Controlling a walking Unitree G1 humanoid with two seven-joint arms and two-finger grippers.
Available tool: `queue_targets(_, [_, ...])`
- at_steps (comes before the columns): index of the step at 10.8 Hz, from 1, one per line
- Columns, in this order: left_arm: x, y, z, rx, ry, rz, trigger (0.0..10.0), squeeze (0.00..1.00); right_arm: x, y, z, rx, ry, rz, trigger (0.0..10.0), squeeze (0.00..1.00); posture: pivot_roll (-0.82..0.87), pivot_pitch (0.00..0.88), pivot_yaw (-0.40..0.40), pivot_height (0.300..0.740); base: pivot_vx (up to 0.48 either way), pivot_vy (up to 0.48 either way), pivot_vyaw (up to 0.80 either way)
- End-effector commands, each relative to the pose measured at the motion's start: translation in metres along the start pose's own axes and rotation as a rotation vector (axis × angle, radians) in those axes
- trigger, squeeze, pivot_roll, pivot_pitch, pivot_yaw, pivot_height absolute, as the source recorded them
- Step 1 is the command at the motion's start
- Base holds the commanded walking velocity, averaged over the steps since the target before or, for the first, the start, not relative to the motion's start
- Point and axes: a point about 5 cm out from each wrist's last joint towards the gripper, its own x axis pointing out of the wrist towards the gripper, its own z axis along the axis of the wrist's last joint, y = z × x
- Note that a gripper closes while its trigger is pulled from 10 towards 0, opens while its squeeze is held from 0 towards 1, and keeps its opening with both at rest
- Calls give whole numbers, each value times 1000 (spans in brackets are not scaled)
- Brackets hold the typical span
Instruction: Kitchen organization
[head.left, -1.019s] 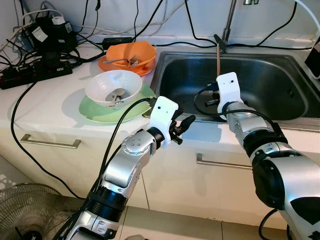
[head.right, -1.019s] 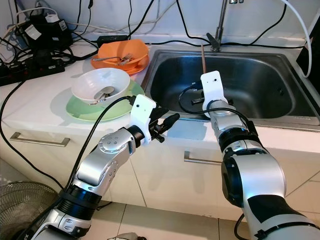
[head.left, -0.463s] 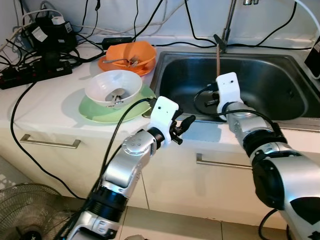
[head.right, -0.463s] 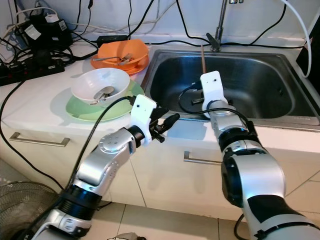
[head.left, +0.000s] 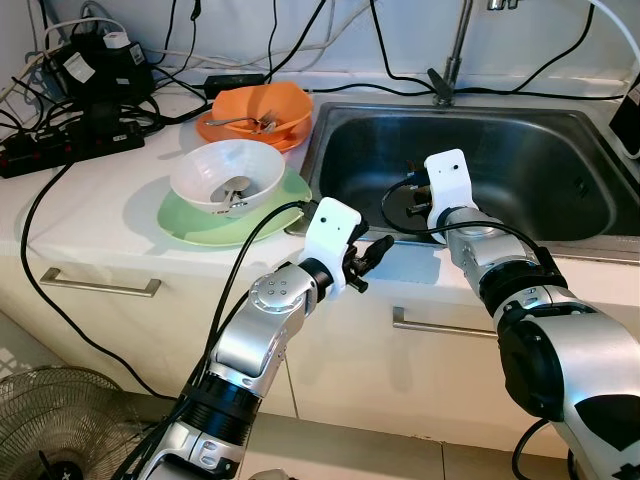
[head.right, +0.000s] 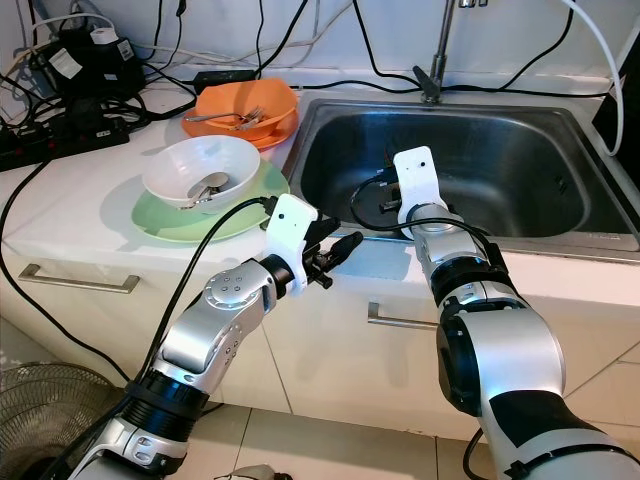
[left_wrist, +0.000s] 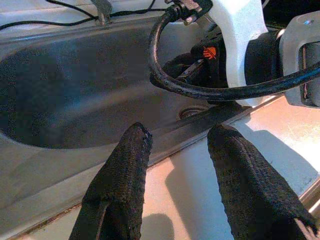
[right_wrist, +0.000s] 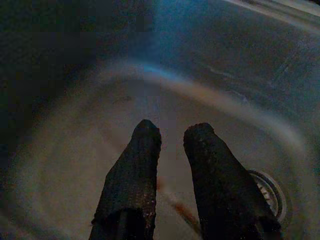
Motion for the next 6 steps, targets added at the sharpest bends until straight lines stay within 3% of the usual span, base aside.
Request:
queue_targets(1, [0,2,0,7,-1,6,10000,0,0,0,0,5,7,5,10000,0,146,0,54,740,0,0,0])
queue_targets(3, [-1,3,1,12,-4,9,10000,0,0,-4,11,-13,-46,-16,10000,0,148,0,58,740,0,0,0])
queue_targets(4, [-3,7,2,16,-31,42,10000,0,-2,-13,32,59,-167,-47,10000,0,147,0,59,740,0,0,0])
queue_targets(6, [-7,14,1,27,-61,89,10000,0,-7,-21,52,71,-318,-54,10000,0,119,0,69,740,0,0,0])
